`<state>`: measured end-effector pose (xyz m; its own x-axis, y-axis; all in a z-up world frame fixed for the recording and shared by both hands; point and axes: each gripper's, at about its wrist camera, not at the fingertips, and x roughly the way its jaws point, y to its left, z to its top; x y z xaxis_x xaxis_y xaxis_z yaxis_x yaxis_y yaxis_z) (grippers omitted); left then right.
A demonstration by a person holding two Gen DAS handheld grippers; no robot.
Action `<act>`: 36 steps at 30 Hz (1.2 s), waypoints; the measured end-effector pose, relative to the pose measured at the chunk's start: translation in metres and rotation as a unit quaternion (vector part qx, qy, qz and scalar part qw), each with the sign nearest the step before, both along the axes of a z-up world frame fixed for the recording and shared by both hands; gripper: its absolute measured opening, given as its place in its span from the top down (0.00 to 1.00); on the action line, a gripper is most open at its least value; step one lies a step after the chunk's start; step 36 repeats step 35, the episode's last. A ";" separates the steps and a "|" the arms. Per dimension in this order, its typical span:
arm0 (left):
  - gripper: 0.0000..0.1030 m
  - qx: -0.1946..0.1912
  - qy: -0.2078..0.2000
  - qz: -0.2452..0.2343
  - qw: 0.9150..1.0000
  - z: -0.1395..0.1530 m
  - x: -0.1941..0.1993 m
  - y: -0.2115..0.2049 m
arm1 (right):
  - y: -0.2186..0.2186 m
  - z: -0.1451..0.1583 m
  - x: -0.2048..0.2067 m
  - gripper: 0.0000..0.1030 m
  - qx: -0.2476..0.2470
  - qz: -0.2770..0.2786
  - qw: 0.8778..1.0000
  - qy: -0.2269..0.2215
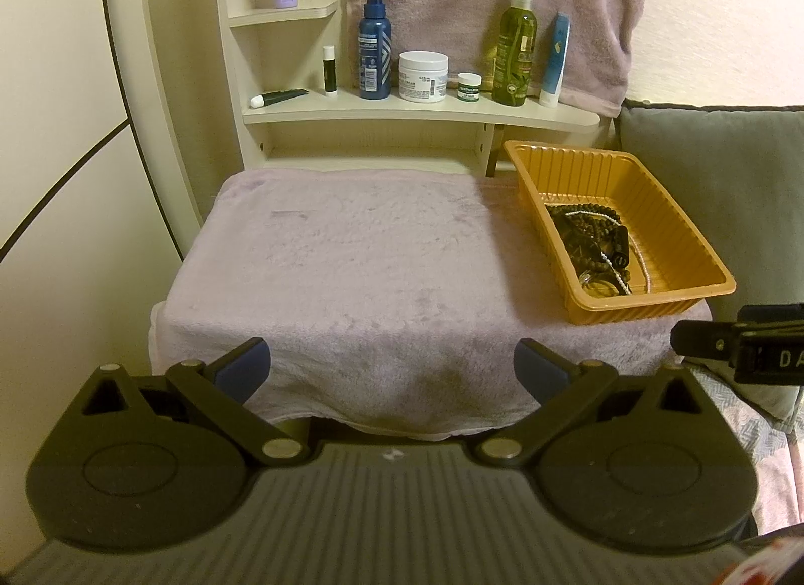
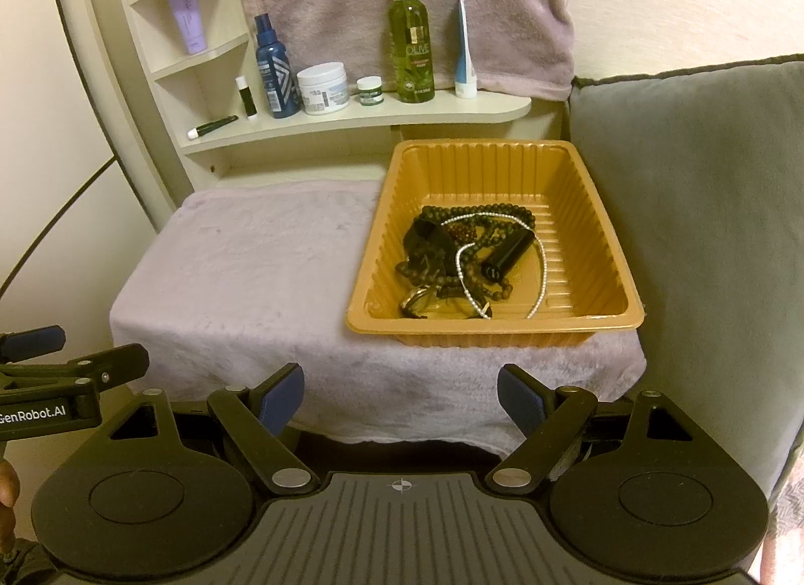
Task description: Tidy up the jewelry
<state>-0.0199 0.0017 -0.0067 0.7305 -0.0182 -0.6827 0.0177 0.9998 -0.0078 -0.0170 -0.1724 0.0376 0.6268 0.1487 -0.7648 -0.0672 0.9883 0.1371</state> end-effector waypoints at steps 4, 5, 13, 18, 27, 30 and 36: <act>0.00 0.000 0.000 0.000 1.000 0.000 0.000 0.000 | 0.000 0.000 0.000 0.19 0.000 -0.001 1.000 0.000; 0.00 0.000 0.000 0.000 1.000 0.000 0.000 0.000 | 0.000 0.000 0.000 0.19 0.000 -0.001 1.000 0.000; 0.00 0.000 0.000 0.000 1.000 -0.001 0.000 -0.001 | -0.001 -0.001 0.000 0.19 0.001 -0.001 1.000 0.001; 0.00 0.000 0.000 0.000 1.000 -0.001 0.000 -0.001 | 0.000 -0.002 -0.001 0.19 0.002 -0.002 1.000 0.000; 0.00 0.000 0.000 0.000 1.000 -0.001 0.000 -0.002 | -0.001 -0.002 -0.001 0.19 0.002 -0.002 1.000 0.000; 0.00 -0.002 0.000 0.001 1.000 -0.001 0.000 -0.002 | -0.001 -0.002 -0.001 0.19 0.002 -0.001 1.000 0.000; 0.00 -0.010 -0.009 0.004 1.000 -0.002 -0.004 -0.005 | 0.000 -0.004 -0.002 0.19 0.003 -0.002 1.000 0.000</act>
